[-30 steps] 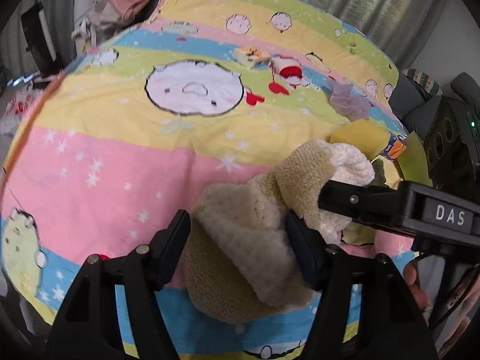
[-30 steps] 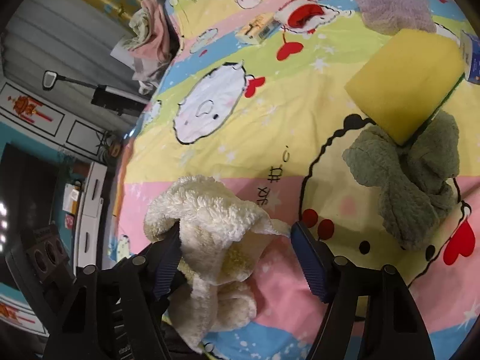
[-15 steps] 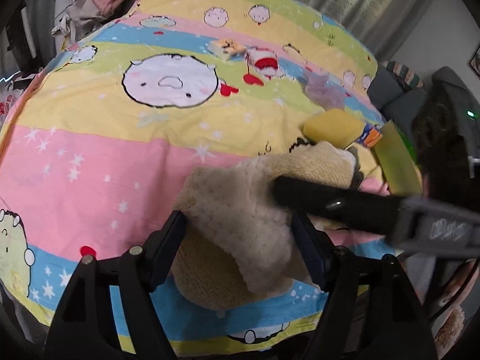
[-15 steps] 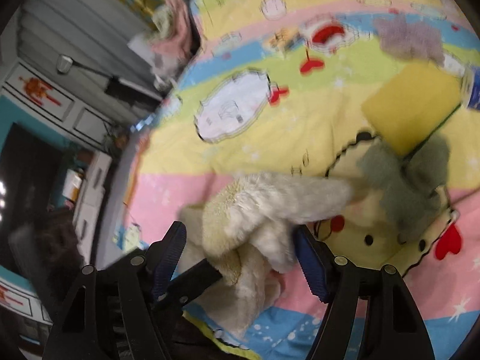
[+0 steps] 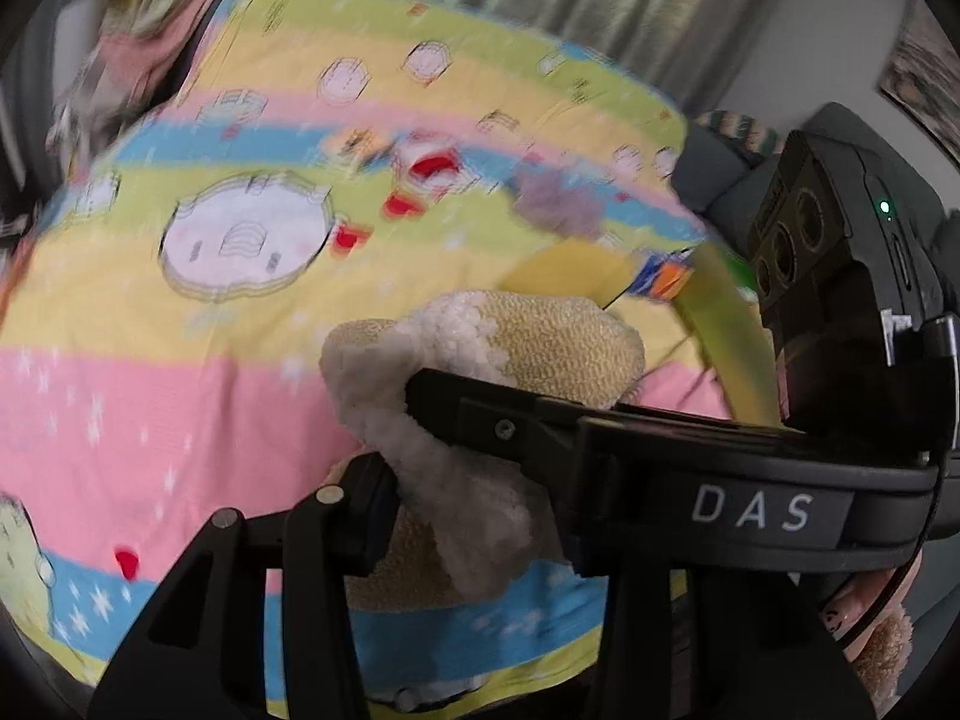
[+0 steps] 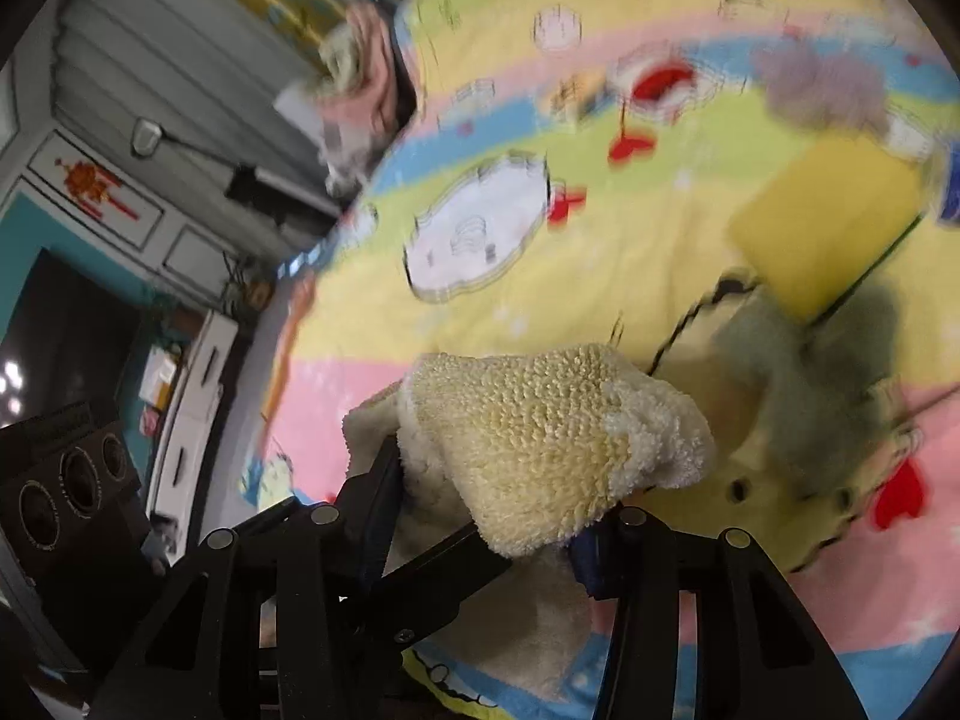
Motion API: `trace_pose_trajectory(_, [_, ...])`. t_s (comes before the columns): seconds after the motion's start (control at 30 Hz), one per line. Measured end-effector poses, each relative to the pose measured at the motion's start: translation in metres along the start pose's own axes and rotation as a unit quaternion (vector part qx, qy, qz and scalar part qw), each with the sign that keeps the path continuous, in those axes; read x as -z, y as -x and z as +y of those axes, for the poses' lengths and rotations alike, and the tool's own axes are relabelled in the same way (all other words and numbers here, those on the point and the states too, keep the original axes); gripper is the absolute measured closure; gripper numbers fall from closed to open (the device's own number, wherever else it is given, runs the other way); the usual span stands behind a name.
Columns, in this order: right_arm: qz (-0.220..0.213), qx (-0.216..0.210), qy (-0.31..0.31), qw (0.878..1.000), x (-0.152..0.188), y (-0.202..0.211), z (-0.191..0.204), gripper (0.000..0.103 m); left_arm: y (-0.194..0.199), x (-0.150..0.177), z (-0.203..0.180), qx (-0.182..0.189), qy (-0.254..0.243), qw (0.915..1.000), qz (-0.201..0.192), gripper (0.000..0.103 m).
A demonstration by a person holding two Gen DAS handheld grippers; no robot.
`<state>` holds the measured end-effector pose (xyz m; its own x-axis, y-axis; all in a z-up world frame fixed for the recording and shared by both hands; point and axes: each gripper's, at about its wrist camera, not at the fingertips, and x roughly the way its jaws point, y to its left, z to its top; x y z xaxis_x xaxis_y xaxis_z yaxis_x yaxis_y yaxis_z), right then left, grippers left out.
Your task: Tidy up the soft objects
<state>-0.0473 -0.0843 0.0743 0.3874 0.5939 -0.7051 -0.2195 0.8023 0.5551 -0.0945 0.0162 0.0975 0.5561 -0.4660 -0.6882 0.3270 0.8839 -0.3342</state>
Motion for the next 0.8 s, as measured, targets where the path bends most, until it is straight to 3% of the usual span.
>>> trace_pose_trajectory(0.17, [-0.095,-0.002,0.000,0.995,-0.012,0.070,0.002,0.053,0.021,-0.031,-0.060,0.019,-0.073,0.9952,-0.064,0.063])
trace_pose_trajectory(0.33, [-0.210,0.011,-0.004,0.978,-0.016,0.154,-0.013,0.053,0.025,-0.058,-0.130,0.044,-0.153,0.9817,-0.105,0.063])
trace_pose_trajectory(0.5, [-0.282,0.025,-0.031,0.959,-0.020,0.216,-0.044,0.053,0.009,-0.080,-0.192,0.089,-0.207,0.9661,-0.126,0.063])
trace_pose_trajectory(0.67, [-0.348,0.079,-0.064,0.932,-0.017,0.264,-0.085,0.053,-0.027,-0.081,-0.240,0.124,-0.245,0.9555,-0.107,0.063])
trace_pose_trajectory(0.8, [-0.356,0.100,-0.118,0.921,-0.009,0.274,-0.132,0.053,-0.071,-0.077,-0.269,0.147,-0.261,0.9523,-0.061,0.064])
